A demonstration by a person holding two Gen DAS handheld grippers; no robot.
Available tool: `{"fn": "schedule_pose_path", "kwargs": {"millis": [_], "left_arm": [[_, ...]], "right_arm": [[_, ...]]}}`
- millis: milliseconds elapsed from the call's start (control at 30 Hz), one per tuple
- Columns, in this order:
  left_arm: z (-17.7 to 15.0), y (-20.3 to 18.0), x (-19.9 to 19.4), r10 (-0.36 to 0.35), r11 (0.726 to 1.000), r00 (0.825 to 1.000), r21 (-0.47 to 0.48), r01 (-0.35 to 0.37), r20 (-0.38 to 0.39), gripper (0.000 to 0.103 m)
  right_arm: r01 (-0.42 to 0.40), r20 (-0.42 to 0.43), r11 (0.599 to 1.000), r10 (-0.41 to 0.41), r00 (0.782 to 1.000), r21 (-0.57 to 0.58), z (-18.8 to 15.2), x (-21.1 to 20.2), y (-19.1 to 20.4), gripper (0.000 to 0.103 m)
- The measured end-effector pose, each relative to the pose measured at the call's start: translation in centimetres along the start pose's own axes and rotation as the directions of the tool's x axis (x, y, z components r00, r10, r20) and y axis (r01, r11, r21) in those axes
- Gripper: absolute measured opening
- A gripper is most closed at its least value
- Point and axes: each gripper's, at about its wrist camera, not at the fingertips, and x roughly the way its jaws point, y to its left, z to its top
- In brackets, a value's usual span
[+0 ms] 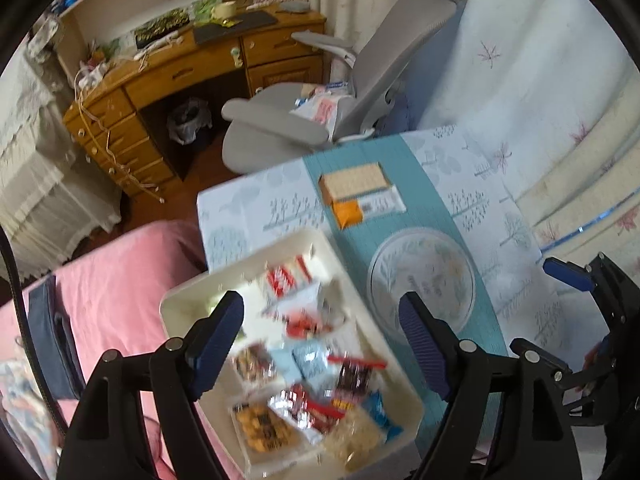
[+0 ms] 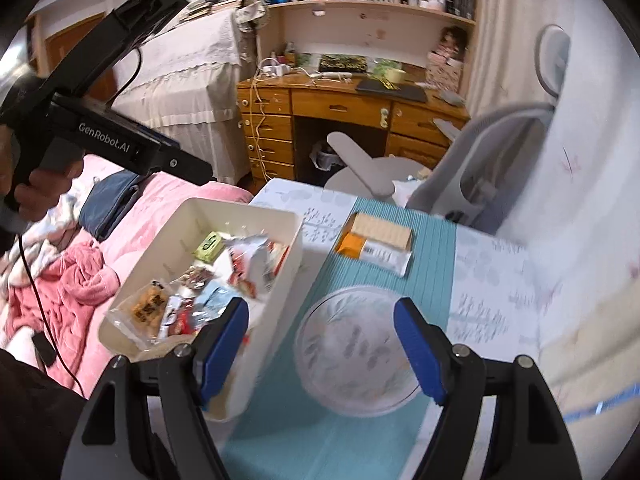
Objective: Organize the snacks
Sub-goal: 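Move both tools to the brown cracker packet and orange bar packet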
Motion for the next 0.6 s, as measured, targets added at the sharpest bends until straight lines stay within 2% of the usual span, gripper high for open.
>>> {"fn": "schedule_pose_path", "kwargs": {"millis": [300, 500, 600], "left_arm": [[8.0, -2.8, 4.7, 0.026, 0.999, 0.999, 0.027, -0.026, 0.025, 0.080], [11.7, -4.0, 10.5, 0.047, 0.998, 0.999, 0.048, -0.047, -0.008, 0.080], [12.7, -4.3, 13.6, 0.039, 0.998, 0.999, 0.057, -0.037, -0.035, 0.080]], "right_arm": [[-0.033, 0.068, 0.990, 0.042, 0.997, -0.134, 2.7, 4.2, -5.2, 0.076], [-0.059, 0.092, 0.986, 0.074, 0.993, -0.158, 2.9, 8.7, -8.3, 0.076], [-0.041, 0.106, 0.984, 0.060, 0.993, -0.174, 2.9, 10.9, -9.2, 0.076]]}}
